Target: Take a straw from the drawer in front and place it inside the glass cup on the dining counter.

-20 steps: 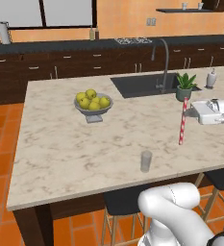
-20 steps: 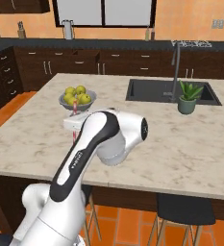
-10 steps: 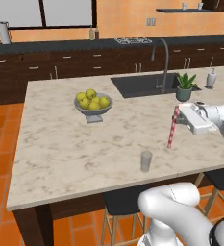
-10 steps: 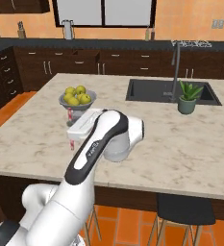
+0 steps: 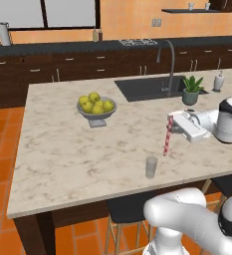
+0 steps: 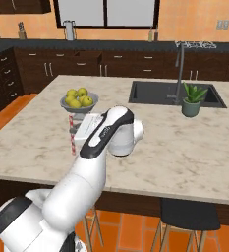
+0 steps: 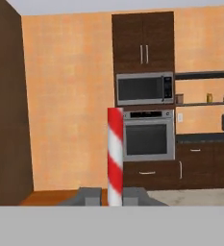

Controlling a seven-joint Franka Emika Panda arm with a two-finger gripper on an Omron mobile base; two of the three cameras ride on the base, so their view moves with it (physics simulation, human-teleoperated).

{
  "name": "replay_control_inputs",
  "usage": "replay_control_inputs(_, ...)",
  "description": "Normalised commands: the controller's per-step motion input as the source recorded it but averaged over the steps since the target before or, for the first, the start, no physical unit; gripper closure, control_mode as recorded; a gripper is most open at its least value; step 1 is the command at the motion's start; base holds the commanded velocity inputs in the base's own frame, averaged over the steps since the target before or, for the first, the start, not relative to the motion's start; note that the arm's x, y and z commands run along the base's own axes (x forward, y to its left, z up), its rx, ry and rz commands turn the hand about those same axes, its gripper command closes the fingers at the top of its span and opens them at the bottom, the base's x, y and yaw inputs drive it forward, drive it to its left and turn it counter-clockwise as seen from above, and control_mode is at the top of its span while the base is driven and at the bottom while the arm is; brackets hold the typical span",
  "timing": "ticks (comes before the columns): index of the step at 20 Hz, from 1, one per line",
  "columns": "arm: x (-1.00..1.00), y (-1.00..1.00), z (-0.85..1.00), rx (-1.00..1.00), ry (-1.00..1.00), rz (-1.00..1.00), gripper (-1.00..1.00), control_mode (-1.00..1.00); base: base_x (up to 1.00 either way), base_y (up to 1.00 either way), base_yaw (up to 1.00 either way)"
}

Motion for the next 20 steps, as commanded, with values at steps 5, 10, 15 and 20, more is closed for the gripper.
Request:
replay_control_inputs(5, 0.11, 0.04, -0.29, 0.0, 0.0, 0.13, 1.0, -1.0, 0.0, 0.0, 0.0)
replay_control_inputs(10, 0.2, 0.03, -0.2, 0.0, 0.0, 0.13, 1.0, -1.0, 0.0, 0.0, 0.0)
replay_control_inputs(15, 0.2, 0.07, -0.19, 0.0, -0.01, 0.13, 1.0, -1.0, 0.0, 0.0, 0.0)
replay_control_inputs(20, 0.16, 0.07, -0.29, 0.0, 0.0, 0.13, 1.0, -1.0, 0.0, 0.0, 0.0)
